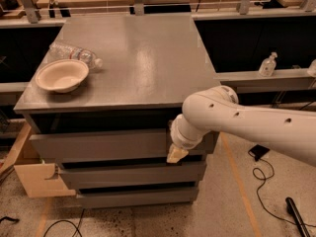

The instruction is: Open top drawer

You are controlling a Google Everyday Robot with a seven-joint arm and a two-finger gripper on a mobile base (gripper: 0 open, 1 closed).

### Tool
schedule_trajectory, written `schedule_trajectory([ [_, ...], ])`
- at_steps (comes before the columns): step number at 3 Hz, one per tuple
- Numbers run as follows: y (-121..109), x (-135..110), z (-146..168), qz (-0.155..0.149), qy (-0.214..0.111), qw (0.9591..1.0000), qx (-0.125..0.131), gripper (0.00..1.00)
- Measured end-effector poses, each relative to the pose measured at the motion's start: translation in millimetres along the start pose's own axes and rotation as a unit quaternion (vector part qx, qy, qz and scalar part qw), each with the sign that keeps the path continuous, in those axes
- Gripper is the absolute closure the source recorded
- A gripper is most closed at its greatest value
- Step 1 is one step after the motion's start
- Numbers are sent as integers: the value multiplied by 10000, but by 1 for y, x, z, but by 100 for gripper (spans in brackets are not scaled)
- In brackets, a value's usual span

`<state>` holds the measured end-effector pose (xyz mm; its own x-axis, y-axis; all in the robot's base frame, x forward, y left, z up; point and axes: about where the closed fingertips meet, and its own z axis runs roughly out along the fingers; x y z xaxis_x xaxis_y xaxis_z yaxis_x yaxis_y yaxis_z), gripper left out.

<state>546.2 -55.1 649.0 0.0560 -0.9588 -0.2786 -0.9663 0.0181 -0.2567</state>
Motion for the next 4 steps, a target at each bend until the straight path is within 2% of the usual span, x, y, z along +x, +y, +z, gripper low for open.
schedule_trajectory([
  [1,8,2,-4,0,4,10000,-70,65],
  [2,7,1,-10,-1,4,10000,-70,88],
  [3,7,1,-10,0,4,10000,-71,100],
  [4,7,1,-10,0,4,10000,-71,100],
])
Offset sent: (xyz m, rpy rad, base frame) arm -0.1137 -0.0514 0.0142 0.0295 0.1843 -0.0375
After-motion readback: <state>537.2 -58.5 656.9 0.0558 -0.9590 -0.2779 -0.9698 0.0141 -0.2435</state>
